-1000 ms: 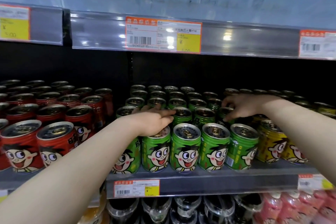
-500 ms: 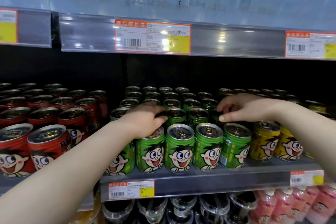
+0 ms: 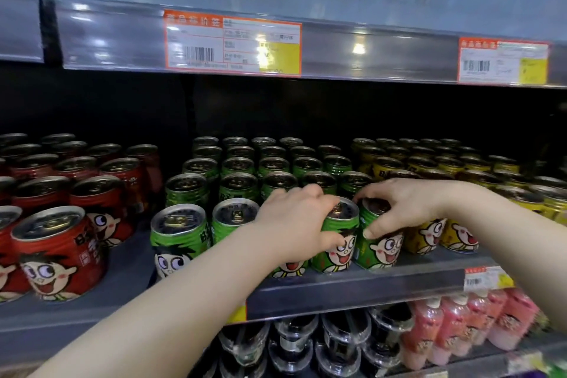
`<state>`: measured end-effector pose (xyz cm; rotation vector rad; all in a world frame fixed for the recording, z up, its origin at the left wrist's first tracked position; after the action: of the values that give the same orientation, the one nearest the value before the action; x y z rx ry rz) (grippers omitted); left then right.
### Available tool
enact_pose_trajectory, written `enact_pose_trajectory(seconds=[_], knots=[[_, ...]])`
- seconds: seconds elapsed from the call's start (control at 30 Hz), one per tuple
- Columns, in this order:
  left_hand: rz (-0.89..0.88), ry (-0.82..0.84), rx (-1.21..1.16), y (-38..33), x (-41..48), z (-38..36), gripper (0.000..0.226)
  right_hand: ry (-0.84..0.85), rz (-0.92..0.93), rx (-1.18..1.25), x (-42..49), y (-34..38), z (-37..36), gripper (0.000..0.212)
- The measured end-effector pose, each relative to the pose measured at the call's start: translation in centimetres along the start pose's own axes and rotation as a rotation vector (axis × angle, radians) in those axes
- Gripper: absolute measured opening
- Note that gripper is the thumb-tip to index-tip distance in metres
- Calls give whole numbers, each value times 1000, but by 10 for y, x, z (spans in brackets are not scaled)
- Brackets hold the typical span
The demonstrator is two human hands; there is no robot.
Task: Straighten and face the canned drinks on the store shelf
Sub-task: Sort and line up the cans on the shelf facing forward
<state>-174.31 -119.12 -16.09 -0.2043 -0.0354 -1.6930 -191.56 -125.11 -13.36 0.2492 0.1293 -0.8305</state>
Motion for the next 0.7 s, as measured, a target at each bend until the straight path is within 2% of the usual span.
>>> enact_pose_trajectory(seconds=[0.17,0.47,0.57,0.63,0.7], knots=[[-5,-22,-64,2,2,0,63,-109,-11,65,-4,0,-10,77],[1,6,-70,-3,1,3,64,-156,72,28,-12,-4,-22,82],[34,71,-69,-5,2,4,67,-216,171,114,-23,-10,-14,66],[86,118,-75,-10,2,7,82,-335,208,127,-36,-20,0,50],[160,78,-128,-23,3,12,94,-485,221,131,-50,-39,18,31]])
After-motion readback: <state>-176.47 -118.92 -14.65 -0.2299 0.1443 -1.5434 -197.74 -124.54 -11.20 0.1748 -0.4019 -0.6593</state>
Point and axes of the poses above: each hand's wrist, its own x-axis towards the middle knuckle, its own z-axis out of the back of the hand, y = z × x, the point moved 2 cm from there along x, towards the middle knuckle, and after that the axes turned 15 degrees about z, right-handed, at the moved point
